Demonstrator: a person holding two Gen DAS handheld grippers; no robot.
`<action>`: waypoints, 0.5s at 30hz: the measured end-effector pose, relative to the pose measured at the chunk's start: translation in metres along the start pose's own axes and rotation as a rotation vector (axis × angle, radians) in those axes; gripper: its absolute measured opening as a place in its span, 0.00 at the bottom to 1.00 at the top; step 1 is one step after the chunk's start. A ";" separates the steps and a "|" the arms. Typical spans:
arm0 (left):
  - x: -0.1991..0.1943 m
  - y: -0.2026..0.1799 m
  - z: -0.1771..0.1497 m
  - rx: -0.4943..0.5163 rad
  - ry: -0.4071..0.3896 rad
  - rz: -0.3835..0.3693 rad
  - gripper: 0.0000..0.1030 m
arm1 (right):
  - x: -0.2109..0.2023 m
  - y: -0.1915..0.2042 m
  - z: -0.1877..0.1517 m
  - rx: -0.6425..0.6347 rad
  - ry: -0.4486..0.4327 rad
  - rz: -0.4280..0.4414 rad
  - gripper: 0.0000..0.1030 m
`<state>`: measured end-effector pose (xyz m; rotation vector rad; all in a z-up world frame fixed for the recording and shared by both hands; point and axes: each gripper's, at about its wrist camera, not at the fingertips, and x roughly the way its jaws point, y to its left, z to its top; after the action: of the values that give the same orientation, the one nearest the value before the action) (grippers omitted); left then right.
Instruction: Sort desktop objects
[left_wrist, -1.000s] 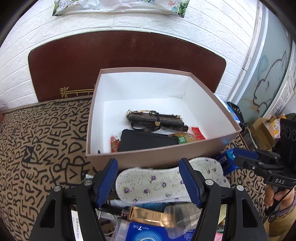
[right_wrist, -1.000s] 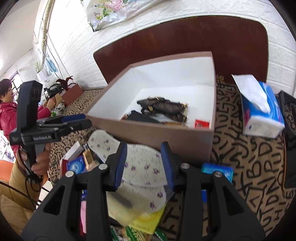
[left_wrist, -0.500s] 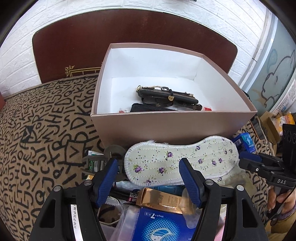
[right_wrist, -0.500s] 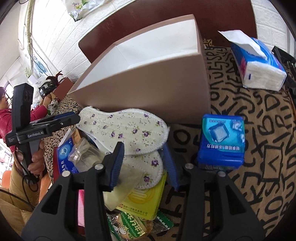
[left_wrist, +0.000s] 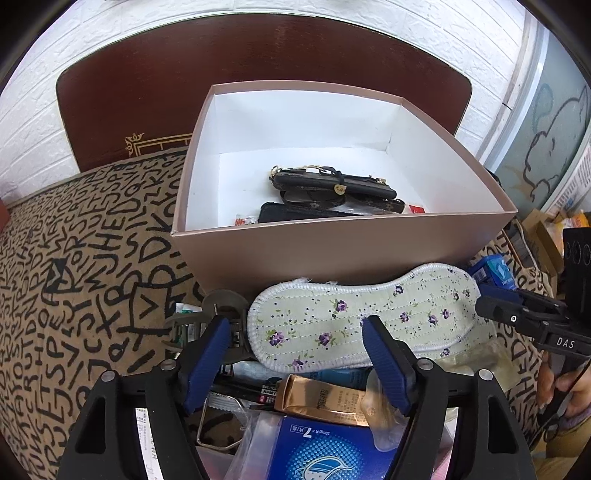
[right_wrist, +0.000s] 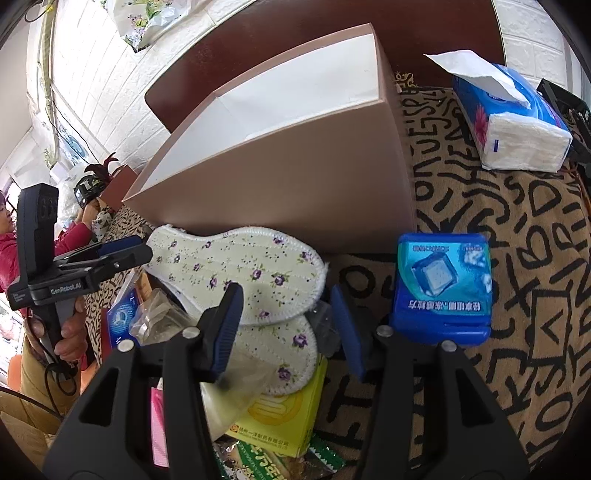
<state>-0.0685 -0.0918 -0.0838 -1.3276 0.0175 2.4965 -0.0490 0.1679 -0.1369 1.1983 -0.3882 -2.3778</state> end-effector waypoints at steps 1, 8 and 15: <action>0.000 -0.001 0.000 -0.001 0.000 -0.007 0.75 | 0.001 0.001 0.001 -0.002 -0.001 0.003 0.51; 0.001 -0.004 -0.001 -0.002 0.004 -0.027 0.75 | 0.002 0.007 0.004 -0.027 -0.027 0.005 0.52; -0.005 -0.006 -0.003 -0.009 -0.005 -0.074 0.75 | -0.007 0.005 0.005 -0.047 -0.060 0.043 0.52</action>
<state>-0.0618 -0.0880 -0.0809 -1.3010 -0.0431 2.4414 -0.0479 0.1669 -0.1274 1.0890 -0.3716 -2.3771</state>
